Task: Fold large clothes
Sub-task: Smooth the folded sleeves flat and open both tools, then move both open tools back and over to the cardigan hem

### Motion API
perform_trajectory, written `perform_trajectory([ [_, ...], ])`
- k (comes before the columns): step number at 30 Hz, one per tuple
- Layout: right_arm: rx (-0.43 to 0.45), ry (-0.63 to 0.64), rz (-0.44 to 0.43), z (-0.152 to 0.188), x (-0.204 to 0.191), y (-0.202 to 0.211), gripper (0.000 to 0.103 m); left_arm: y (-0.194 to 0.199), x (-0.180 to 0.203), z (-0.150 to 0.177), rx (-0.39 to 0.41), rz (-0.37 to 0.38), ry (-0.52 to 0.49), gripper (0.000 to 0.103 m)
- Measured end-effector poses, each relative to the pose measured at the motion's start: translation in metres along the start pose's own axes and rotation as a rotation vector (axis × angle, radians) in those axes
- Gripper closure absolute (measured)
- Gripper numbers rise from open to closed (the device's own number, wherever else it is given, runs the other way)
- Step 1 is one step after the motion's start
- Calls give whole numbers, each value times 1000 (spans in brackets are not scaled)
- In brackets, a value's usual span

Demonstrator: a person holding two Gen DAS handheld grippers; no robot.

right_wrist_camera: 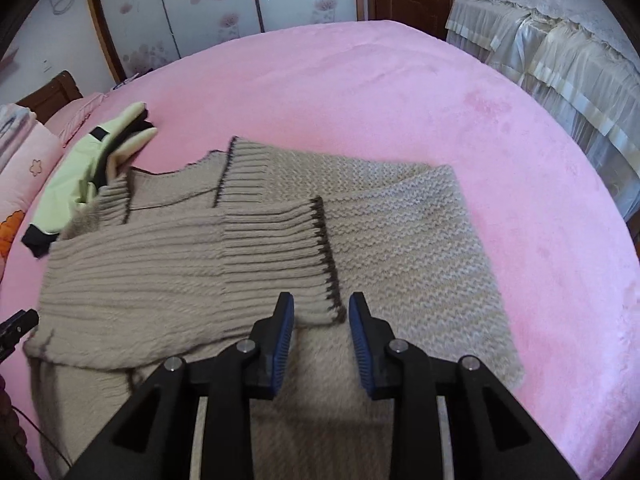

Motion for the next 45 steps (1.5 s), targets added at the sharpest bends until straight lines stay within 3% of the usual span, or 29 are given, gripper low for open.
perform_trajectory([
  [12, 131, 16, -99, 2, -19, 183, 67, 173, 26, 1, 119, 29, -27, 46],
  [24, 248, 26, -212, 53, -17, 316, 54, 307, 26, 62, 178, 52, -3, 44],
  [30, 278, 61, -215, 87, -11, 351, 51, 339, 17, 109, 180, 61, -4, 42],
  [39, 264, 42, -233, 142, 11, 374, 50, 348, 0, 178, 128, 66, 20, 42],
  [45, 282, 3, -251, 157, 28, 402, 50, 377, -21, 198, 140, 45, 44, 42],
])
Point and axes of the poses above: each gripper's, at about its wrist camera, not at the fingertips, and y roughly against the way its jaws point, x to its right, z to its underside, the point moved 10 cm from there along -y, roughly the way its jaws point, and after that the axes turned 1 degree about -y, right-handed, at the moved point
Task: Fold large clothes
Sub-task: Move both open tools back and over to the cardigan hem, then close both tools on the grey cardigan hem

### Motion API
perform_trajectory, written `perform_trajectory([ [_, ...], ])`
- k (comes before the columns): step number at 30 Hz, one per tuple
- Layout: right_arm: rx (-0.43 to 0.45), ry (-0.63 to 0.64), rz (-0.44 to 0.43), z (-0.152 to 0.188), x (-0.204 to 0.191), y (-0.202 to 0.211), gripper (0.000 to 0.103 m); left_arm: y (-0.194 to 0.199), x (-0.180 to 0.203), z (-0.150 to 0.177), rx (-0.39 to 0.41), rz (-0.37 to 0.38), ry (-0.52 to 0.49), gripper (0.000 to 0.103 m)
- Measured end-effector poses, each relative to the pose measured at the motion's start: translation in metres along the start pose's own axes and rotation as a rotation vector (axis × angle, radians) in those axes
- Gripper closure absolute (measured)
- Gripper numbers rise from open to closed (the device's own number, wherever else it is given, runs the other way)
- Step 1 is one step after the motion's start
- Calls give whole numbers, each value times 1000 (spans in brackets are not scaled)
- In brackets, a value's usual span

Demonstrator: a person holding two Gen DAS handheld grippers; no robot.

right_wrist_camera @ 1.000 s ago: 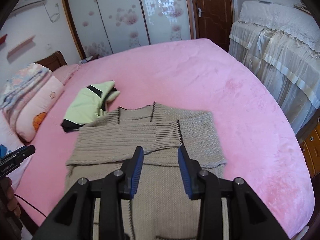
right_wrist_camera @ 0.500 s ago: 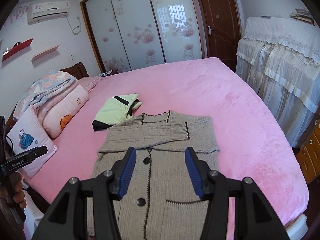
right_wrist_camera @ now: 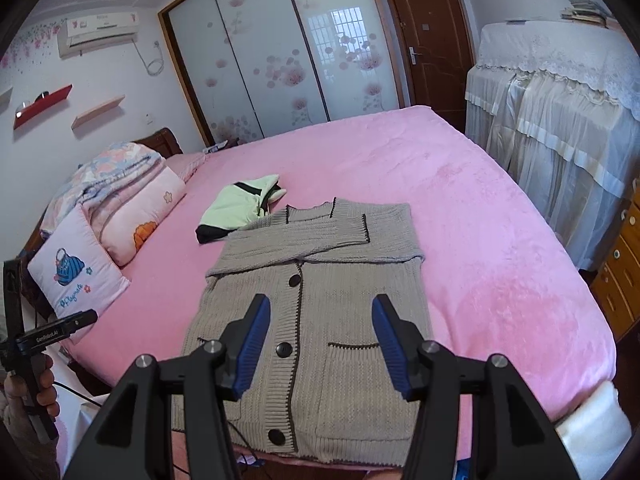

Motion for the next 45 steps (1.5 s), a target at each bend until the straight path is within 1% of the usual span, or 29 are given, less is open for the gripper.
perform_trajectory([
  [4, 22, 1, -30, -14, 1, 34, 50, 28, -12, -5, 38, -34, -5, 41],
  [6, 23, 11, -27, -14, 1, 41, 48, 33, -14, -3, 36, -35, -4, 32],
  [8, 16, 25, -19, -8, 2, 42, 38, 30, -16, 7, 14, -27, -4, 32],
  [10, -4, 57, 1, 5, 4, 35, 35, 18, -16, 20, -19, -27, -20, 32],
  [12, -53, 105, 38, 28, 9, 17, 35, 0, -19, 36, -60, -29, -26, 32],
  [14, -99, 150, 61, 54, 16, -2, 35, -24, -23, 59, -113, -8, -20, 32],
  [16, -167, 197, 99, 90, 28, -30, 35, -46, -26, 81, -149, 20, -16, 32],
  [17, -200, 217, 106, 107, 34, -42, 35, -61, -31, 94, -173, 21, -13, 32],
  [21, -317, 270, 167, 169, 63, -81, 35, -104, -52, 137, -224, 1, -7, 32],
  [22, -338, 275, 185, 181, 70, -87, 35, -112, -55, 146, -237, 6, -8, 32],
  [24, -378, 267, 184, 202, 84, -97, 35, -129, -60, 165, -275, 9, -2, 32],
  [26, -415, 244, 201, 222, 101, -105, 35, -146, -61, 183, -310, 24, 6, 32],
  [29, -448, 208, 205, 242, 119, -112, 35, -159, -56, 203, -339, 70, 22, 32],
  [32, -469, 181, 219, 257, 132, -116, 35, -173, -49, 220, -378, 128, 65, 32],
  [35, -481, 131, 204, 265, 142, -122, 35, -183, -43, 233, -404, 176, 103, 32],
  [37, -483, 92, 189, 270, 147, -126, 35, -186, -38, 239, -409, 203, 111, 32],
  [40, -504, 60, 171, 281, 153, -136, 35, -195, -33, 246, -419, 224, 121, 32],
  [42, -523, 46, 155, 287, 154, -142, 35, -203, -29, 251, -439, 234, 135, 32],
  [45, -496, 64, 146, 288, 152, -143, 37, -213, -25, 257, -458, 238, 152, 32],
])
Point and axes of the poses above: each gripper's, at about its wrist camera, not at the fingertips, and y roughly against the way its jaws point, x to its right, z to its underside, the point moved 10 cm from there along -y, roughly the way its jaws point, and after that the axes turned 1 degree about -y, right-handed, at the moved point
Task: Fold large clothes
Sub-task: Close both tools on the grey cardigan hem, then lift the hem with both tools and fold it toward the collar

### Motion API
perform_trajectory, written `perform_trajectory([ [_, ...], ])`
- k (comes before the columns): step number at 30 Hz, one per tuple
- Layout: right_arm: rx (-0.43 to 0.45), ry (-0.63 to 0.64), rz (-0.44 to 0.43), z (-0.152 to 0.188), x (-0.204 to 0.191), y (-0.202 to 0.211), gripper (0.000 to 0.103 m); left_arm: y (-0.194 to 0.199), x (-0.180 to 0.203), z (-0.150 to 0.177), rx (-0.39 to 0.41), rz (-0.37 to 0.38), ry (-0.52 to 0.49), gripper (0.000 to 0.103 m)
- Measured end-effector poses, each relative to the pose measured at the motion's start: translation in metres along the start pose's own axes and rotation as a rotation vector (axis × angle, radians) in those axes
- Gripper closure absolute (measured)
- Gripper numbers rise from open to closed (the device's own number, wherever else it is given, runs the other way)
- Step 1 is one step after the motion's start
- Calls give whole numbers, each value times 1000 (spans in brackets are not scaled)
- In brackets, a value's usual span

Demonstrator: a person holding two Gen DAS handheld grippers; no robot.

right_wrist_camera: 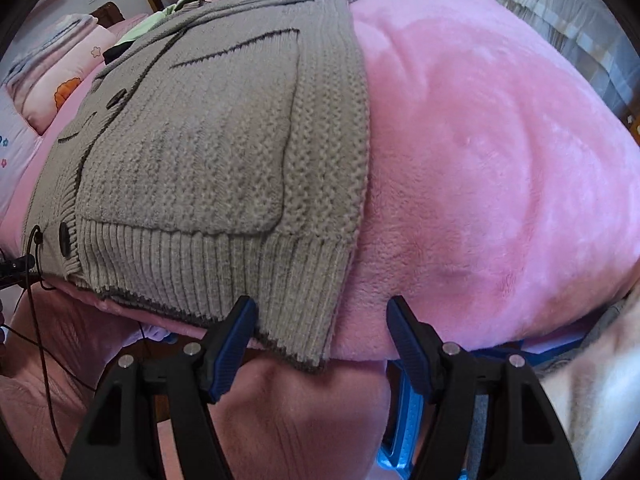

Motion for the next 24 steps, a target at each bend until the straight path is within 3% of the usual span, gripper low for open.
perform_trajectory([
  [1, 0, 7, -4, 0, -2, 0, 42, -1, 1, 0, 7, -5, 2, 33],
  [2, 0, 14, -12, 0, -5, 0, 51, -1, 3, 0, 15, -3, -6, 40],
  [3, -7, 30, -45, 1, -12, 1, 60, 0, 5, 1, 13, 8, -11, 57],
  [4, -15, 45, -52, 0, -18, 1, 77, 0, 7, 2, 5, 17, -13, 69],
  [5, -16, 62, -48, -1, -21, 2, 85, 0, 8, 2, -2, 10, -12, 88],
  [6, -13, 87, -35, -1, -25, 3, 88, 0, 6, 2, -8, -24, -19, 92],
  [12, 19, 124, -3, -1, -35, 14, 93, 17, 17, -2, 15, -68, -44, 98],
  [17, 99, 77, -44, -16, -29, 50, 94, 60, 30, -17, 96, 31, 10, 98],
  [24, 290, 60, -114, -76, -30, 127, 94, 124, 56, -67, 242, 162, 87, 99],
])
Point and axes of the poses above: each gripper's, at about its wrist camera, not at the fingertips, and y roughly against the way its jaws point, x to its right, z to its underside, the point moved 10 cm from there along -y, roughly the way its jaws point, and after that the axes turned 1 degree about -y, right-handed, at the moved point
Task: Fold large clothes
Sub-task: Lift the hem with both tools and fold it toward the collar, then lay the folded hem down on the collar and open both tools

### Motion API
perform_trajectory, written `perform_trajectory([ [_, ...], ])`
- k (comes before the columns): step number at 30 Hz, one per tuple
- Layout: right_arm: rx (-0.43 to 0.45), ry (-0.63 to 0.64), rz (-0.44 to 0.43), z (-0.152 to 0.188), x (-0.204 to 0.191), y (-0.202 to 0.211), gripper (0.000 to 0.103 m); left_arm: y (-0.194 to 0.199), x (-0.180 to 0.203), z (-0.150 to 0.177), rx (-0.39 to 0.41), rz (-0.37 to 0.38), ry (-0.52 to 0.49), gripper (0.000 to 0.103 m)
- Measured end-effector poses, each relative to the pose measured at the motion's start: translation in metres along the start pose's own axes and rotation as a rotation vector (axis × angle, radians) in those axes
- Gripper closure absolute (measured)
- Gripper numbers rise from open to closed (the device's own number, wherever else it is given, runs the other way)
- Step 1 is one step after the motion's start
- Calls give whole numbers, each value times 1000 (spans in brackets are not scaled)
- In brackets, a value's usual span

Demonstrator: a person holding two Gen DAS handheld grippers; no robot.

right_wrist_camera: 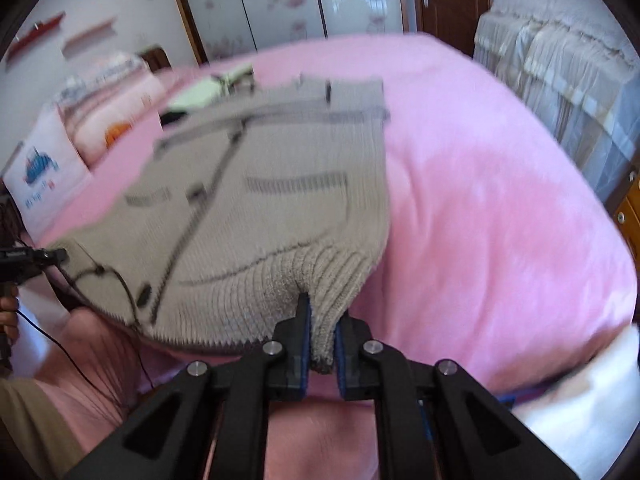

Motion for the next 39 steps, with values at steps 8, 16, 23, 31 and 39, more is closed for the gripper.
perform_trajectory([
  [8, 121, -40, -59, -98, -11, 0, 94, 15, 28, -86, 114, 9, 36, 100],
  [16, 195, -139, -39, -207, 12, -46, 94, -12, 46, -203, 204, -24, 11, 100],
  [23, 251, -198, 37, -302, 37, -126, 94, -71, 66, -317, 310, -68, -74, 100],
  [31, 243, -222, 158, -356, 73, -246, 94, -190, 60, -396, 366, -248, -253, 99],
  [39, 88, -179, 276, -318, 99, -340, 92, -280, 17, -389, 308, -412, -362, 93],
])
Point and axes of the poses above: each gripper's, at about its wrist camera, not at the fingertips, and y roughly against the way its jaws point, x to its right, z to its underside, the point moved 10 cm from there along -y, roughly the way its jaws point, and after that the axes turned 1 degree about -y, right-handed, at the moved point
